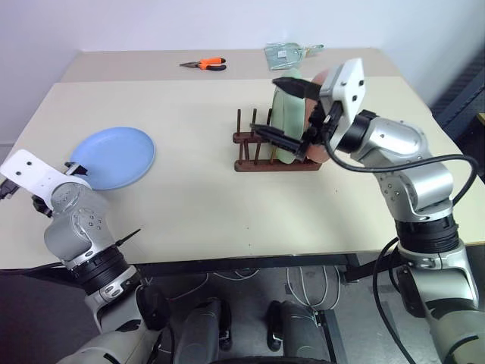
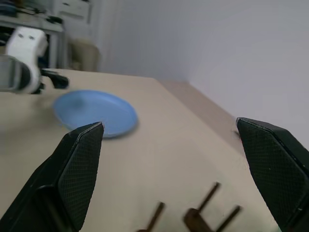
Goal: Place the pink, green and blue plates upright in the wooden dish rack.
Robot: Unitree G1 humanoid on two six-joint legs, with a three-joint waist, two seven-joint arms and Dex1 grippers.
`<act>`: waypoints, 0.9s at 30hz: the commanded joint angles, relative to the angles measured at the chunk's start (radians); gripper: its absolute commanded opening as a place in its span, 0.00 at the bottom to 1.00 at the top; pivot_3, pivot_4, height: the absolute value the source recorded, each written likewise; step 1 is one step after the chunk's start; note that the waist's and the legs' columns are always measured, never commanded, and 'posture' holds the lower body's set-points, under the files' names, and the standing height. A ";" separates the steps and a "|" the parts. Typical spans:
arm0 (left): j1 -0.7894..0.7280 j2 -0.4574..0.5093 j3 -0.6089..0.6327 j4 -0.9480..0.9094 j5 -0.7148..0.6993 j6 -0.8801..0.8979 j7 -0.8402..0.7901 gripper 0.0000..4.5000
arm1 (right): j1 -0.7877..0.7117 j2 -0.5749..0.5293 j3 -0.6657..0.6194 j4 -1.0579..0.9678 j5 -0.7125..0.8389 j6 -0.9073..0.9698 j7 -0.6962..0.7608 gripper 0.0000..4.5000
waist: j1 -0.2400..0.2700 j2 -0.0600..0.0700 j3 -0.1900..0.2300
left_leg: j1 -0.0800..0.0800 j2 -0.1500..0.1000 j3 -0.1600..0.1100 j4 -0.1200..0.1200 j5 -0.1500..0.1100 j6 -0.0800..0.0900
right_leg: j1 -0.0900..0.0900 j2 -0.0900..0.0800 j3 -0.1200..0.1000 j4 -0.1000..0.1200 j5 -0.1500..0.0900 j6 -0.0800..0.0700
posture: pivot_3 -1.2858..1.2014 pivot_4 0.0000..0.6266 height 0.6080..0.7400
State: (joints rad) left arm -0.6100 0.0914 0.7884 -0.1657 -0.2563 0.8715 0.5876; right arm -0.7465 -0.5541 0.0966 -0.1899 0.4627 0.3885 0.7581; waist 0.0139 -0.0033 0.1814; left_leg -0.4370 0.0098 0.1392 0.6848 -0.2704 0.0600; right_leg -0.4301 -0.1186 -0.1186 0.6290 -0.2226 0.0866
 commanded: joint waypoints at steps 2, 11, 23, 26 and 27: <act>-0.031 -0.023 0.059 0.031 -0.146 0.092 -0.059 0.95 | 0.028 0.011 -0.001 -0.065 -0.015 -0.002 0.010 1.00 | -0.002 0.000 0.000 | 0.000 0.000 0.000 0.000 0.000 0.000 | 0.000 0.000 0.000 0.000 0.000 0.000 | 0.52 0.24 1.00; -0.014 0.026 -0.016 0.042 -0.145 0.038 -0.114 0.02 | 0.063 0.017 0.017 -0.060 -0.104 -0.038 0.005 1.00 | -0.004 0.000 0.000 | 0.001 0.000 0.000 0.000 0.001 -0.001 | 0.000 0.001 0.000 0.000 0.000 0.000 | 0.52 0.24 1.00; 0.057 0.073 -0.352 -0.342 -0.160 0.101 -0.283 0.01 | -0.018 0.148 0.313 0.127 -0.464 -0.341 0.023 1.00 | -0.026 0.000 0.000 | 0.001 0.000 0.000 -0.001 0.001 -0.003 | 0.000 0.001 0.000 0.000 0.000 0.000 | 0.52 0.24 1.00; 0.050 0.004 -0.355 -0.459 -0.193 0.225 -0.234 0.01 | -0.039 0.200 0.351 0.196 -0.528 -0.409 0.004 1.00 | -0.028 0.000 0.000 | 0.001 0.000 -0.001 -0.001 0.002 -0.003 | 0.000 0.001 0.000 0.000 0.000 0.000 | 0.52 0.24 1.00; 0.050 -0.022 -0.366 -0.510 -0.204 0.280 -0.219 0.01 | -0.049 0.225 0.366 0.230 -0.551 -0.433 -0.009 1.00 | -0.028 0.000 0.000 | 0.001 0.000 -0.001 -0.001 0.002 -0.003 | 0.000 0.001 0.000 0.000 0.000 0.000 | 0.52 0.24 1.00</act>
State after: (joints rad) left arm -0.5498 0.0801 0.4355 -0.5708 -0.4322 1.0874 0.3437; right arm -0.7672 -0.3530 0.4497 0.0195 -0.0529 0.0057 0.7726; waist -0.0142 -0.0037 0.1813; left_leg -0.4361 0.0100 0.1385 0.6837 -0.2688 0.0569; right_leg -0.4303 -0.1172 -0.1186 0.6291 -0.2228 0.0863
